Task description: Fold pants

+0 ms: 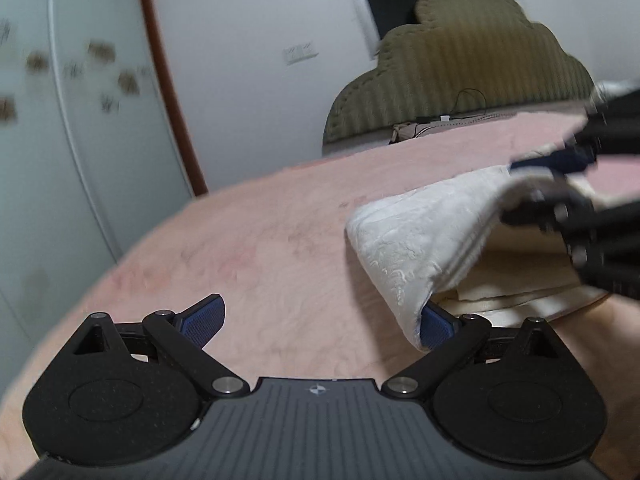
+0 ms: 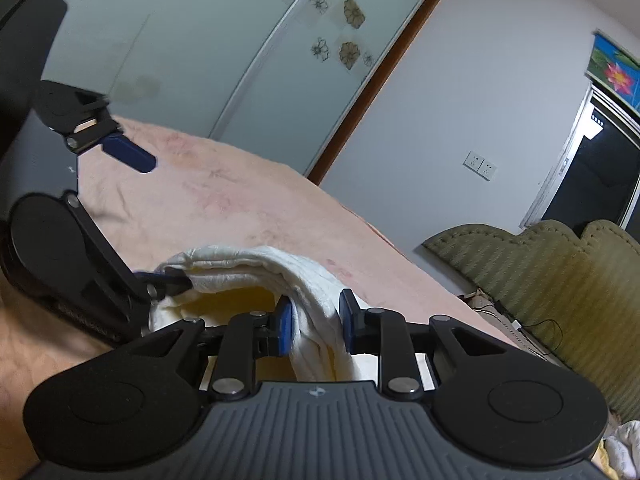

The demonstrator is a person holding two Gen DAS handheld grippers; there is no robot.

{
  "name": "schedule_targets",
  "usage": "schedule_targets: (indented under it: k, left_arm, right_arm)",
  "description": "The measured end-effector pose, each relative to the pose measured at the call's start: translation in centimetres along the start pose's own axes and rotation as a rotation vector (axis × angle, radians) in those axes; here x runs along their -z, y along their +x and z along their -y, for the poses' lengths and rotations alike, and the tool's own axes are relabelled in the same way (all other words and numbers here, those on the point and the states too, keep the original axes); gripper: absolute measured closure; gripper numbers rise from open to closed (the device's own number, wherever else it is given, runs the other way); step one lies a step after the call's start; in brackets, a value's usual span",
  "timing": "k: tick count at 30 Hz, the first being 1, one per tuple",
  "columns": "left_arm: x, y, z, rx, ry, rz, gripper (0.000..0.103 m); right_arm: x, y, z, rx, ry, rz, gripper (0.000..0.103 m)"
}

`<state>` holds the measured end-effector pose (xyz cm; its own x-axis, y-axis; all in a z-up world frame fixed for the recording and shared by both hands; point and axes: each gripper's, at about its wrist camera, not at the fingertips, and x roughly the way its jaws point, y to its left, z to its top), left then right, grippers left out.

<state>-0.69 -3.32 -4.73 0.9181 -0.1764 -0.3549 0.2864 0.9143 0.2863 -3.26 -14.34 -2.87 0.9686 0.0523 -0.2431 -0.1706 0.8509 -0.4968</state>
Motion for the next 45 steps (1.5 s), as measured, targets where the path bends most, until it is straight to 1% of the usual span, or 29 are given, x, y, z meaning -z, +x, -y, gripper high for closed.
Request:
schedule_targets:
  k: [2,4,5,6,8,9,11,14,16,17,19,20,21,23,24,27,29,30,32,34,36,39,40,42,44,45]
  left_arm:
    - [0.3,-1.0,0.1,-0.009,0.015,0.004,0.005]
    - [0.6,-2.5,0.5,-0.030,0.052,0.045,0.007]
    - [0.6,-3.2,0.7,-0.023,0.067,0.077,0.007]
    - [0.6,-3.7,0.7,-0.003,0.080,0.097,0.004]
    - [0.3,-3.8,1.2,0.050,0.105,0.110,0.004]
    - [0.1,-3.5,1.6,0.064,0.113,0.112,0.004]
    - [-0.3,-2.4,2.6,0.068,0.135,0.115,0.004]
    - [-0.9,-0.2,4.4,0.008,0.160,0.098,0.005]
    - [-1.6,0.9,5.6,-0.030,0.164,0.110,0.004]
    - [-1.8,1.4,6.2,-0.064,0.177,0.109,0.004]
    - [-2.0,2.5,7.8,-0.199,0.234,0.100,0.003]
    - [-1.9,2.8,8.3,-0.255,0.262,0.089,0.003]
    - [-1.7,2.9,8.5,-0.289,0.277,0.077,0.003]
    - [-1.2,2.4,7.9,-0.308,0.246,0.049,0.003]
    - [-1.1,1.8,7.0,-0.296,0.206,0.026,0.003]
    - [-0.4,0.4,4.6,-0.200,0.099,-0.038,0.003]
    - [0.0,-0.6,3.6,-0.159,0.064,-0.074,0.003]
    - [0.0,-1.2,3.3,-0.151,0.060,-0.075,0.003]
    - [0.0,-2.3,3.0,-0.139,0.062,-0.054,0.003]
    - [0.1,-3.4,2.3,-0.125,0.061,-0.019,0.002]
    - [0.3,-3.5,2.1,-0.148,0.077,0.002,0.002]
    - [0.2,-3.6,1.3,-0.136,0.047,-0.016,0.003]
    - [0.1,-3.8,1.0,-0.137,0.039,-0.013,0.005]
    - [0.1,-4.6,0.1,-0.130,0.030,0.011,0.003]
    - [-0.3,-5.2,-0.7,-0.100,-0.002,0.036,0.002]
    - [-0.7,-5.1,-1.2,-0.064,-0.027,0.054,0.002]
  right_arm:
    - [0.3,-0.1,-0.4,-0.031,-0.005,-0.019,0.080]
    - [0.6,-0.3,-0.6,-0.050,0.005,-0.030,0.080]
    - [0.7,-0.5,-0.6,-0.051,0.014,-0.029,0.080]
    - [0.7,-0.6,-0.5,-0.058,0.033,-0.022,0.080]
    - [0.5,-0.7,0.2,-0.065,0.077,-0.007,0.080]
    - [0.3,-0.7,0.6,-0.066,0.095,0.000,0.080]
    - [0.1,-0.7,1.6,-0.071,0.132,0.014,0.080]
    - [0.0,-0.5,2.8,-0.097,0.181,0.017,0.080]
    - [0.1,-0.3,3.4,-0.121,0.209,0.012,0.080]
    - [0.0,-0.4,3.6,-0.133,0.223,0.009,0.080]
    - [0.0,-0.4,3.8,-0.146,0.247,0.006,0.080]
    - [0.1,-0.5,3.7,-0.147,0.251,0.005,0.080]
    - [0.1,-0.5,3.6,-0.151,0.252,0.004,0.080]
    - [0.3,-0.6,3.4,-0.156,0.252,0.003,0.080]
    - [0.3,-0.6,3.3,-0.157,0.251,0.003,0.080]
    - [0.3,-0.5,3.3,-0.179,0.255,-0.002,0.080]
    - [0.3,-0.5,2.7,-0.194,0.233,-0.003,0.080]
    - [0.2,-0.5,2.3,-0.195,0.217,-0.003,0.080]
    - [0.1,-0.5,1.7,-0.176,0.192,-0.003,0.080]
    - [0.1,-0.3,1.7,-0.159,0.202,-0.005,0.080]
    - [0.1,-0.1,2.2,-0.162,0.237,-0.010,0.080]
    - [0.3,-0.4,2.5,-0.209,0.257,-0.029,0.080]
    - [0.4,-0.3,2.5,-0.243,0.243,-0.053,0.080]
    - [0.8,-0.3,1.9,-0.310,0.186,-0.117,0.080]
    - [1.3,-0.5,1.3,-0.340,0.130,-0.163,0.078]
    - [1.4,-0.7,1.3,-0.347,0.121,-0.163,0.078]
